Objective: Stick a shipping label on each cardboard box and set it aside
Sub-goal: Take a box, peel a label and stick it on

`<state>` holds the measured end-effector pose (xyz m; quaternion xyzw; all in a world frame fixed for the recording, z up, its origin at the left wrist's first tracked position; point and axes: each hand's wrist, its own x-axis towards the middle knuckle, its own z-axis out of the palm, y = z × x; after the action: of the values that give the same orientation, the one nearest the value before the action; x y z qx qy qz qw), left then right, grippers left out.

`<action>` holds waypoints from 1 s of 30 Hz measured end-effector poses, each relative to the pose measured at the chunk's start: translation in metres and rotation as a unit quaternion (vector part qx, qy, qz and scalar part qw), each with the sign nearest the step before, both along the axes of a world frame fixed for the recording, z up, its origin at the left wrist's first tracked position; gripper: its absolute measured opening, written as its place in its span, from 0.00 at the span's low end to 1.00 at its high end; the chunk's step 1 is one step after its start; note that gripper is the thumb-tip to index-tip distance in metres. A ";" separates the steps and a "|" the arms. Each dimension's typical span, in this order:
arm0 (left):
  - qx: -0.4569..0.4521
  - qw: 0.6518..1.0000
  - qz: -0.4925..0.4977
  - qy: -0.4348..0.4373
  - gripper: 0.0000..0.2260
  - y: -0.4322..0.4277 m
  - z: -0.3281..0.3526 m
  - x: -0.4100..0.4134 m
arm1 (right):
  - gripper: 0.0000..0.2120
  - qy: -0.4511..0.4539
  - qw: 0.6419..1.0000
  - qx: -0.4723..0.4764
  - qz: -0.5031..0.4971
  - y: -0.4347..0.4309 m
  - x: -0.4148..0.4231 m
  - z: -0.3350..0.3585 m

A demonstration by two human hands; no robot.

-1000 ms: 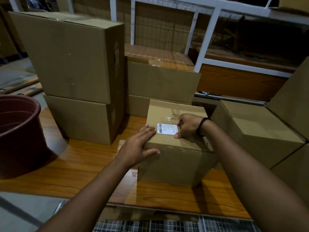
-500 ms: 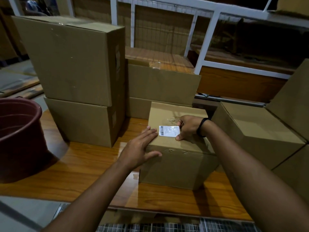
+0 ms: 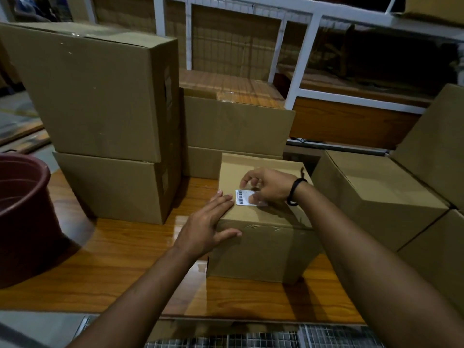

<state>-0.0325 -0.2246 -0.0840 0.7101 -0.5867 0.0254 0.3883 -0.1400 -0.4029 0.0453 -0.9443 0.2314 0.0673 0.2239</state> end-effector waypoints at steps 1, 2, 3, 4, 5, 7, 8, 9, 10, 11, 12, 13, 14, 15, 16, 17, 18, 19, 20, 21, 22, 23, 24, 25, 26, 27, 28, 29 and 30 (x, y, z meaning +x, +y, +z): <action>0.001 1.000 0.000 0.002 0.38 0.000 0.000 0.000 | 0.20 0.010 1.000 0.002 0.009 0.004 0.006 0.001; -0.001 1.000 -0.001 0.003 0.38 0.001 0.000 0.000 | 0.20 0.023 1.000 0.002 0.017 0.007 0.012 0.001; -0.004 1.000 -0.003 0.001 0.38 0.001 0.000 0.000 | 0.21 0.035 0.999 0.003 0.020 0.008 0.016 0.001; -0.008 1.000 -0.003 -0.003 0.38 0.003 0.000 0.000 | 0.20 0.047 0.999 0.008 0.022 0.009 0.020 0.001; -0.010 1.000 -0.004 -0.006 0.37 0.003 0.001 0.000 | 0.20 0.058 0.998 0.015 0.020 0.008 0.022 0.003; -0.010 1.000 -0.008 -0.007 0.37 0.005 0.003 -0.002 | 0.19 0.080 0.996 0.025 0.018 0.006 0.026 0.005; -0.010 1.000 -0.010 -0.002 0.36 0.005 0.003 -0.002 | 0.19 0.089 0.995 0.024 0.020 0.005 0.028 0.007; -0.010 1.000 -0.012 0.002 0.36 0.006 0.004 -0.002 | 0.20 0.097 0.995 0.023 0.021 0.005 0.029 0.008; -0.008 1.000 -0.013 0.004 0.36 0.006 0.004 -0.002 | 0.20 0.102 0.994 0.024 0.022 0.005 0.031 0.008; -0.006 1.000 -0.012 0.005 0.36 0.006 0.004 -0.002 | 0.21 0.106 0.994 0.027 0.020 0.005 0.032 0.008; -0.004 1.000 -0.009 0.007 0.36 0.006 0.005 -0.002 | 0.22 0.110 0.993 0.031 0.019 0.004 0.033 0.009; -0.001 1.000 -0.006 0.009 0.37 0.005 0.005 -0.001 | 0.23 0.115 0.993 0.036 0.019 0.004 0.033 0.009; 0.000 1.000 -0.006 0.013 0.37 0.004 0.005 -0.001 | 0.24 0.121 0.992 0.039 0.021 0.003 0.033 0.010; 0.000 1.000 -0.007 0.014 0.36 0.004 0.005 0.000 | 0.23 0.126 0.991 0.039 0.024 0.002 0.034 0.011; -0.001 1.000 -0.010 0.015 0.36 0.004 0.004 0.000 | 0.22 0.130 0.990 0.037 0.025 0.001 0.034 0.010; -0.001 1.000 -0.014 0.016 0.36 0.003 0.003 0.000 | 0.22 0.133 0.990 0.036 0.026 0.000 0.035 0.010; -0.001 1.000 -0.016 0.017 0.36 0.003 0.003 0.000 | 0.22 0.136 0.990 0.035 0.026 0.000 0.036 0.010; 0.000 1.000 -0.016 0.018 0.36 0.002 0.003 0.000 | 0.22 0.139 0.989 0.034 0.025 0.000 0.038 0.011; 0.002 1.000 -0.016 0.018 0.36 0.001 0.003 0.001 | 0.24 0.141 0.989 0.037 0.024 -0.001 0.038 0.011; 0.003 1.000 -0.014 0.017 0.36 0.001 0.004 0.001 | 0.25 0.142 0.989 0.042 0.024 -0.002 0.037 0.012; 0.004 1.000 -0.014 0.015 0.36 0.000 0.004 0.002 | 0.26 0.143 0.988 0.051 0.023 -0.003 0.036 0.013; 0.004 1.000 -0.015 0.011 0.36 0.000 0.004 0.002 | 0.25 0.144 0.988 0.059 0.020 -0.004 0.035 0.013; 0.002 1.000 -0.018 0.006 0.36 0.000 0.003 0.003 | 0.23 0.146 0.987 0.067 0.017 -0.005 0.035 0.013; -0.004 1.000 -0.022 0.001 0.36 0.000 0.002 0.003 | 0.21 0.148 0.986 0.073 0.013 -0.005 0.035 0.013; -0.012 1.000 -0.025 -0.003 0.36 0.000 0.001 0.002 | 0.21 0.149 0.986 0.077 0.010 -0.005 0.036 0.013; -0.019 0.999 -0.028 -0.005 0.35 0.000 0.000 0.003 | 0.21 0.150 0.985 0.080 0.007 -0.005 0.037 0.013; -0.022 0.999 -0.030 -0.008 0.35 -0.001 0.000 0.004 | 0.22 0.150 0.985 0.082 0.004 -0.005 0.038 0.013; -0.025 0.999 -0.031 -0.012 0.35 -0.001 0.000 0.004 | 0.23 0.148 0.985 0.085 0.003 -0.004 0.038 0.013; -0.029 0.999 -0.031 -0.015 0.35 -0.002 0.000 0.004 | 0.25 0.145 0.985 0.088 0.002 -0.004 0.037 0.013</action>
<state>-0.0280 -0.2265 -0.0836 0.6793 -0.6136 0.0412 0.4003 -0.1032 -0.4072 0.0584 -0.9014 0.2530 0.2243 0.2704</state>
